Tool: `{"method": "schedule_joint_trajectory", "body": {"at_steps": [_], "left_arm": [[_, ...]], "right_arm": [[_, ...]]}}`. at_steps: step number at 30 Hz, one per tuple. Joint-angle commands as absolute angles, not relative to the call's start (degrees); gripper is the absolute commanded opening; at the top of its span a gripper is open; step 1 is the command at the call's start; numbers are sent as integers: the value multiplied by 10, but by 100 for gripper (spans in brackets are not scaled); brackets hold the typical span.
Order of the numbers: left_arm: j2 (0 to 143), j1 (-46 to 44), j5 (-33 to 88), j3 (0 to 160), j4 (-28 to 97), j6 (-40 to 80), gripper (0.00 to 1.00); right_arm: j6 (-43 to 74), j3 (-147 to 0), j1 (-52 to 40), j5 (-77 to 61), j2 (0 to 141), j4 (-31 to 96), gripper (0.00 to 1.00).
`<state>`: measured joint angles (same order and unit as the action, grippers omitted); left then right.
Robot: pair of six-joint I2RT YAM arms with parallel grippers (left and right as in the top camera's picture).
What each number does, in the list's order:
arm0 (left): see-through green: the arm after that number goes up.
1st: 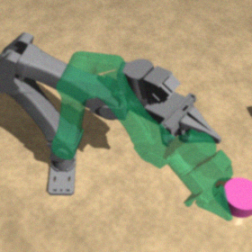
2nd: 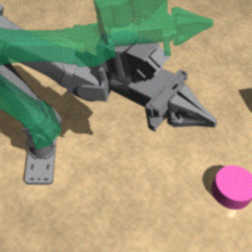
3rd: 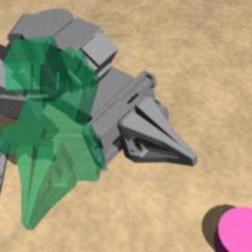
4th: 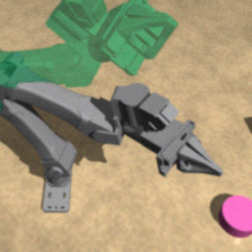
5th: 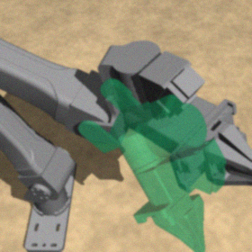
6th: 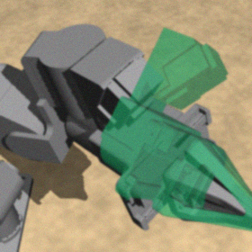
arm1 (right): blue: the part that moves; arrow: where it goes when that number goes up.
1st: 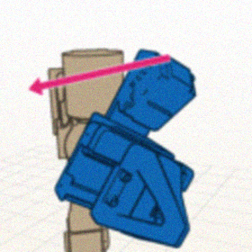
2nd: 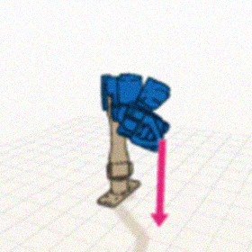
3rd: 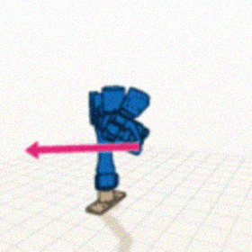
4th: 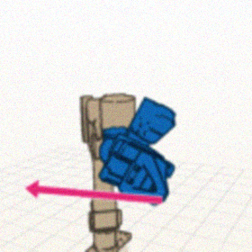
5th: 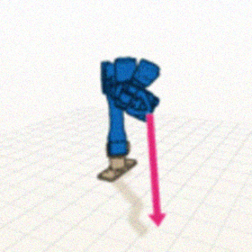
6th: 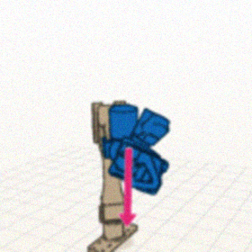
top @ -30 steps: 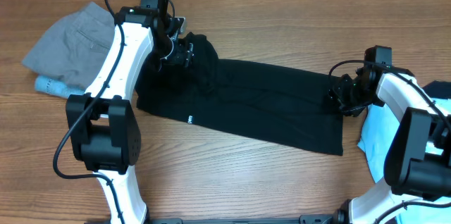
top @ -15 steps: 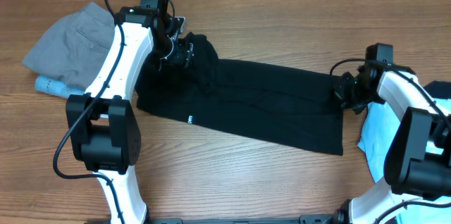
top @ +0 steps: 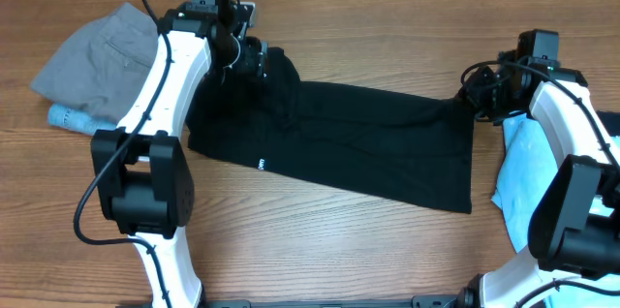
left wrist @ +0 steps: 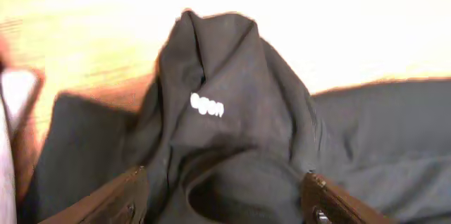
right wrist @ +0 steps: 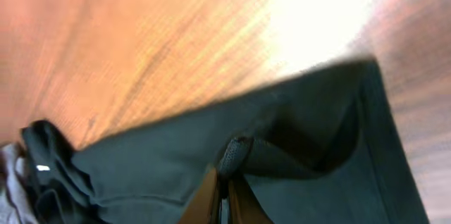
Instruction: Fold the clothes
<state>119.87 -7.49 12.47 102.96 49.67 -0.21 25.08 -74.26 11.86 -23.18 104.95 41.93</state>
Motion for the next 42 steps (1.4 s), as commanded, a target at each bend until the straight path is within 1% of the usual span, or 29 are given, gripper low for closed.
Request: {"method": "schedule_joint_trajectory", "body": {"at_steps": [1, 2, 6, 9, 11, 12, 15, 16, 18, 19, 21, 27, 31, 38, 42], "left_arm": [[1250, -80, 134, 1041, 465, -6, 72], [1260, -82, 138, 1041, 452, 6, 72], [1292, -91, 184, 1041, 411, 16, 65], [1320, -100, 178, 1041, 392, 19, 64], [1330, -104, 179, 1041, 383, 20, 59], [1334, -105, 179, 1041, 378, 24, 52], [1333, -107, 180, 1041, 367, 28, 24], [1331, -106, 180, 1046, 365, 34, 17], [1323, -105, 180, 1066, 377, 35, 8], [1318, -105, 180, 1074, 382, 35, 6], [1295, -104, 162, 1100, 401, 34, 4], [1248, -99, 130, 1150, 460, 32, 5], [1229, -98, 114, 1157, 509, 29, 10], [1223, -97, 114, 1157, 587, 30, 8], [1210, -94, 96, 1159, 682, 30, 9]], "right_arm": [[235, -757, 115, -273, 1032, 406, 4], [235, -757, 115, -273, 1032, 406, 4], [235, -757, 115, -273, 1032, 410, 4], [235, -757, 115, -273, 1032, 417, 4], [235, -757, 115, -271, 1032, 421, 4], [232, -757, 115, -271, 1032, 423, 4], [222, -757, 115, -271, 1032, 429, 4], [222, -757, 115, -271, 1032, 432, 4], [222, -757, 115, -271, 1032, 434, 4], [222, -757, 115, -271, 1032, 436, 4], [222, -757, 115, -270, 1032, 438, 4], [222, -757, 123, -245, 1032, 439, 4], [222, -757, 140, -245, 1032, 436, 4], [220, -758, 164, -267, 1031, 453, 4], [220, -761, 170, -266, 1020, 505, 4]]}}
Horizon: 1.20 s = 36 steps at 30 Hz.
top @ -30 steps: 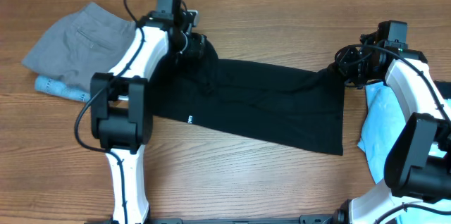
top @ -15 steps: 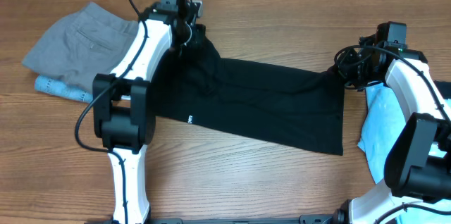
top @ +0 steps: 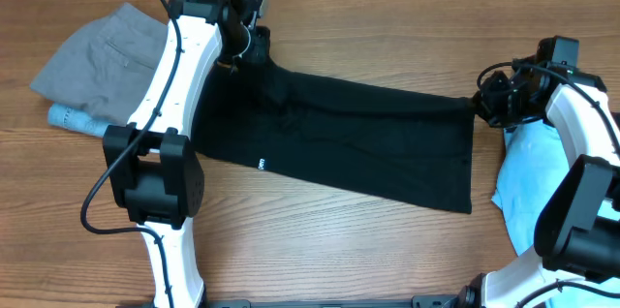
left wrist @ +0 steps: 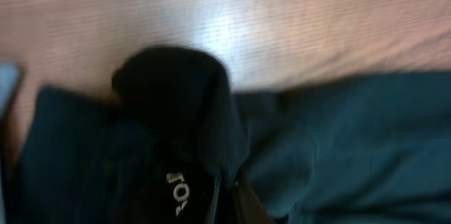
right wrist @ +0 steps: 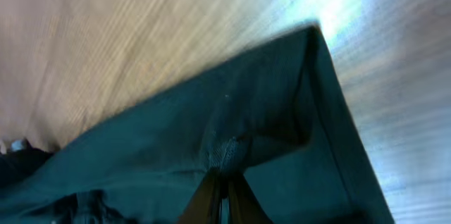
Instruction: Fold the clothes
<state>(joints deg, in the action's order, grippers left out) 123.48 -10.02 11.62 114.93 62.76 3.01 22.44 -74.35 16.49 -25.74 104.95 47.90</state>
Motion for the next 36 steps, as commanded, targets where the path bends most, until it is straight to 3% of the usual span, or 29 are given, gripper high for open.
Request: {"method": "schedule_joint_trajectory", "body": {"at_steps": [1, 9, 13, 14, 20, 23, 27, 32, 36], "left_arm": [[1209, -93, 91, 1160, 703, 30, 9], [1200, -79, 76, 1160, 849, 19, 13], [1200, -78, 44, 1160, 864, 19, 20], [1200, -78, 44, 1160, 866, 19, 23], [1200, -78, 39, 1160, 875, 19, 23], [1200, -78, 34, 1160, 880, 19, 34], [1200, -77, 6, 1159, 870, 19, 56], [1202, -69, 26, 1120, 797, 26, 65], [1206, -68, 80, 1053, 711, 26, 63]], "right_arm": [[220, -761, 171, -266, 1017, 518, 4], [223, -776, 171, -163, 1007, 633, 4], [225, -776, 171, -111, 1007, 681, 5], [225, -776, 171, -99, 1007, 695, 10], [222, -776, 171, -87, 1007, 756, 14], [222, -776, 171, -75, 1007, 755, 38], [220, -776, 171, -95, 1007, 721, 39], [209, -768, 170, -101, 1010, 685, 46], [208, -741, 171, -90, 1024, 638, 53]]}}
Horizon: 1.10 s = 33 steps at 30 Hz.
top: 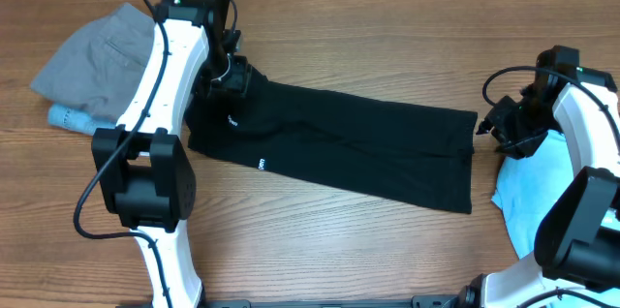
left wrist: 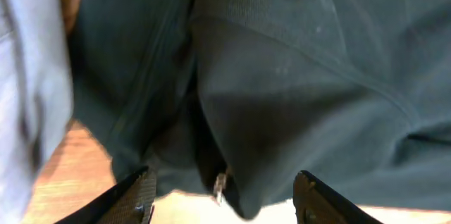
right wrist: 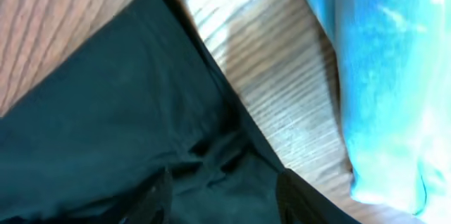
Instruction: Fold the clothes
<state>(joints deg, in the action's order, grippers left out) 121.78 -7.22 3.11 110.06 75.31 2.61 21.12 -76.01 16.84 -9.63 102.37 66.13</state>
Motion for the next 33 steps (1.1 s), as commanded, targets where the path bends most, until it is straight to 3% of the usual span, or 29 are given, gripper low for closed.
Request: {"method": "schedule_joint_trajectory", "body": {"at_steps": [1, 3, 5, 8, 11, 16, 19, 21, 24, 26, 27, 30, 31, 33], "left_arm": [[1206, -68, 97, 1042, 698, 26, 57], [1206, -68, 105, 1032, 692, 26, 29], [1206, -67, 78, 1028, 695, 26, 11], [1206, -66, -5, 1028, 711, 29, 4], [1206, -61, -20, 1028, 717, 30, 4], [1206, -57, -19, 1028, 713, 39, 4], [1206, -57, -19, 1028, 709, 45, 4], [1206, -57, -19, 1028, 708, 45, 4], [1206, -54, -29, 1028, 714, 45, 6], [1206, -52, -33, 1028, 715, 45, 8], [1206, -48, -34, 1028, 719, 45, 15], [1206, -42, -31, 1028, 720, 45, 33], [1206, -41, -30, 1028, 722, 45, 45], [1206, -39, -30, 1030, 729, 38, 50]], "right_arm": [[208, -733, 172, -90, 1026, 628, 54], [210, -717, 174, -91, 1030, 606, 54], [210, -703, 174, -91, 1030, 587, 54], [210, -677, 173, -109, 1030, 564, 54], [210, -647, 172, -159, 1030, 559, 52], [210, -595, 172, -162, 1030, 540, 39], [212, -578, 172, -162, 1030, 528, 26], [212, -579, 176, -153, 1030, 522, 11], [242, -616, 201, -105, 1030, 539, 5], [242, -641, 214, -105, 1030, 553, 4], [242, -664, 223, -106, 1030, 569, 5], [239, -682, 224, -106, 1030, 589, 25], [237, -686, 224, -106, 1030, 596, 31], [237, -694, 224, -106, 1030, 609, 36]]}}
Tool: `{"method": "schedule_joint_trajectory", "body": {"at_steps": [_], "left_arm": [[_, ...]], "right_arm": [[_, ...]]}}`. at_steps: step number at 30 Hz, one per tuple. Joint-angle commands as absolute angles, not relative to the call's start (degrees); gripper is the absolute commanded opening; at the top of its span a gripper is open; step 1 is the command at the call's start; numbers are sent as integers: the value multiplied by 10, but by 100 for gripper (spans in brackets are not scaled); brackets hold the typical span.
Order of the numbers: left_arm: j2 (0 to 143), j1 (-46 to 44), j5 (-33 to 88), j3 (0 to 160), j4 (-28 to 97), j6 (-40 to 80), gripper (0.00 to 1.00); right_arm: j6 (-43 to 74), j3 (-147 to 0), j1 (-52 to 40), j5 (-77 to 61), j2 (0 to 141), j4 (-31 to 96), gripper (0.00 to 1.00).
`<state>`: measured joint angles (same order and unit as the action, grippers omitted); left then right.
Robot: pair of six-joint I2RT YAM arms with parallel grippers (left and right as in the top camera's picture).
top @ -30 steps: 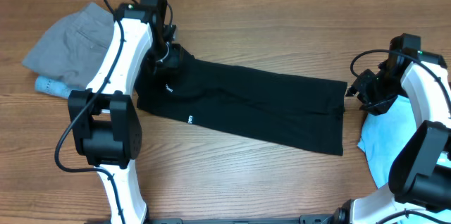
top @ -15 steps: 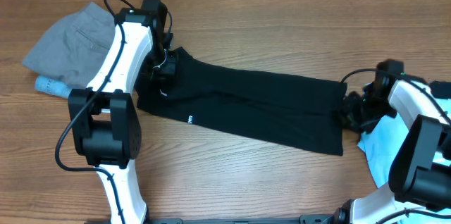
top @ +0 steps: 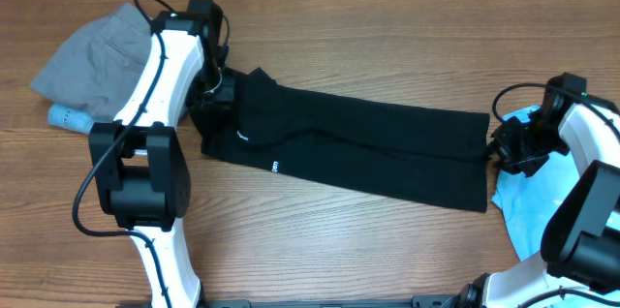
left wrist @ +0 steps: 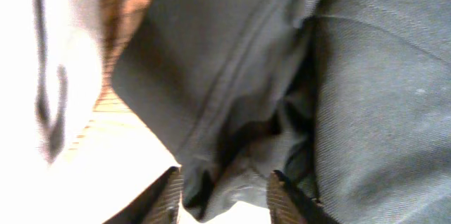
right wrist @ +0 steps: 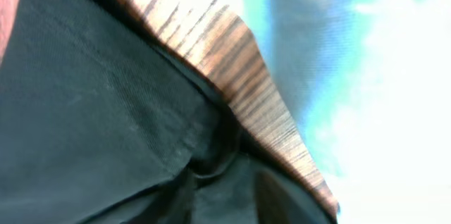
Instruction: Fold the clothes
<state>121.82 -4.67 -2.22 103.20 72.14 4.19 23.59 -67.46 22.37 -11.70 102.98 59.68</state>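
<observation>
Black trousers lie stretched flat across the table, waist to the left and leg hems to the right. My left gripper sits at the waist end. In the left wrist view that left gripper is open, with a bunched fold of the black waistband between its fingers. My right gripper is at the hem end. Seen from the right wrist, it is open too, straddling a ridge of black cloth.
A crumpled grey garment lies at the far left over a light blue piece, close to my left arm. A turquoise cloth lies at the right edge under my right arm. Bare wood table runs along the front.
The trousers have shifted slightly right and lie straighter. Both grippers' jaws stand narrower around the cloth. My right gripper has moved toward the front along the hem.
First my left gripper was open over the bunched waist while my right was shut on the hem's far corner. Then both were shut on the far corners, the trousers pulled out. Then both were open, lower on the ends. Now the trousers lie flat.
</observation>
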Motion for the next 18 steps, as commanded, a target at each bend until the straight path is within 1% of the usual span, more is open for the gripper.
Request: {"method": "schedule_joint_trajectory", "body": {"at_steps": [1, 4, 5, 8, 9, 10, 12, 13, 15, 16, 18], "left_arm": [[1205, -37, -30, 1032, 735, 38, 51], [1201, -36, -27, 1032, 739, 38, 51], [1200, -36, -18, 1032, 737, 37, 50], [1200, -37, 53, 1032, 715, 21, 50], [1200, -38, 116, 1032, 689, 12, 49], [1200, -38, 143, 1032, 680, 8, 47], [1203, -40, 194, 1032, 665, -1, 36], [1204, -43, 211, 1032, 660, -1, 24], [1204, -46, 241, 1032, 660, -10, 15], [1204, -51, 286, 1032, 662, -36, 12], [1204, -58, 316, 1032, 667, -62, 9]], "right_arm": [[237, -700, 224, -106, 1030, 618, 35], [228, -719, 224, -116, 1030, 640, 35], [211, -727, 224, -139, 1029, 647, 35], [174, -743, 224, -199, 1026, 662, 35], [157, -743, 220, -236, 1024, 669, 34], [149, -743, 218, -249, 1024, 675, 34], [145, -741, 206, -255, 1024, 689, 32], [146, -735, 199, -253, 1024, 689, 30], [153, -726, 196, -234, 1025, 677, 31], [170, -719, 196, -205, 1025, 658, 38], [183, -717, 201, -194, 1026, 644, 38]]}}
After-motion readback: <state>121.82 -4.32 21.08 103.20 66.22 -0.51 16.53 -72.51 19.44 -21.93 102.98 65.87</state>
